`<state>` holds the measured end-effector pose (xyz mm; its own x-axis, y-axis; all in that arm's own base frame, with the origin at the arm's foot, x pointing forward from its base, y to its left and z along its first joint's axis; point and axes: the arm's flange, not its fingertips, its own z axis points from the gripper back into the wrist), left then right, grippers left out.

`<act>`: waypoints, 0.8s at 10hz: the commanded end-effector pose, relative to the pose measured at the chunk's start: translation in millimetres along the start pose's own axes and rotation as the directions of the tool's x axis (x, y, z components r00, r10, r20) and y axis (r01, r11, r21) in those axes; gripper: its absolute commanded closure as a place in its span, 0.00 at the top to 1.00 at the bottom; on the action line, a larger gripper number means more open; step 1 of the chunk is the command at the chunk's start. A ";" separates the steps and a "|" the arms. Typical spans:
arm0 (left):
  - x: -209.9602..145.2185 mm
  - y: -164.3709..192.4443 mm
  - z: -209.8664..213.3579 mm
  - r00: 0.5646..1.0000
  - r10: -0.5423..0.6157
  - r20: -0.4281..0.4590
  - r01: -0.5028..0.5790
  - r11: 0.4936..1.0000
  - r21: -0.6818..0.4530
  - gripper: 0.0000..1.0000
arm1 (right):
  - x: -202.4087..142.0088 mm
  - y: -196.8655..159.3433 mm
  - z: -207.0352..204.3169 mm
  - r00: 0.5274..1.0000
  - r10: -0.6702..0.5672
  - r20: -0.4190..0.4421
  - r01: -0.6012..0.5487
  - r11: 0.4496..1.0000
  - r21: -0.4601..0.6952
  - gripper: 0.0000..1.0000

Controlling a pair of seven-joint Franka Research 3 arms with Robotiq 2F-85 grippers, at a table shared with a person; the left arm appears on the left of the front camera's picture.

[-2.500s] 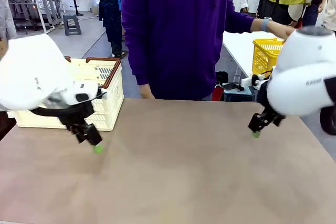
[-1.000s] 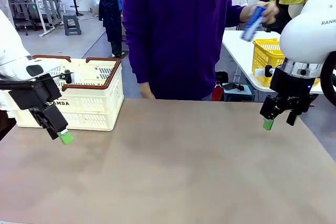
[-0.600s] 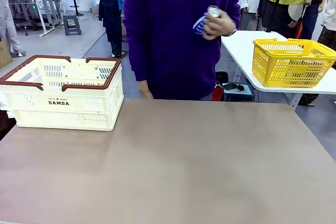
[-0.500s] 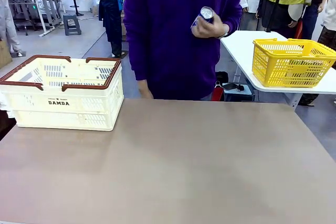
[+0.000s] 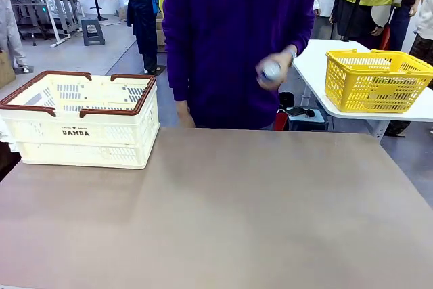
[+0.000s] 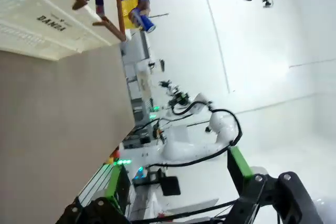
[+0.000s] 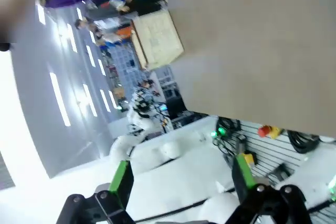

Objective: Place the drinks into the Shopping basket.
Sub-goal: Pick up one drink and place it into the Shopping basket.

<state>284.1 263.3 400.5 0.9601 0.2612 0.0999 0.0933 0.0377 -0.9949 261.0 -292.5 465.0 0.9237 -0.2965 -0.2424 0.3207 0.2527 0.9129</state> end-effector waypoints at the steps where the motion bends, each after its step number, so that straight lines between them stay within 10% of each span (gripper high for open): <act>1: -15.4 -27.0 3.2 0.996 -0.040 -0.074 0.047 0.995 0.090 1.00 | -20.9 12.7 10.4 0.997 0.062 -0.055 -0.068 0.993 -0.100 1.00; 8: -15.4 -27.0 3.2 0.996 -0.040 -0.074 0.047 0.995 0.090 1.00 | -20.9 12.7 10.4 0.997 0.062 -0.055 -0.068 0.993 -0.100 1.00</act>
<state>268.5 261.7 426.6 0.9738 0.1879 0.1282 0.1024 0.1407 -0.9847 246.3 -291.0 485.7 0.9423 -0.2467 -0.2265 0.3053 0.3548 0.8837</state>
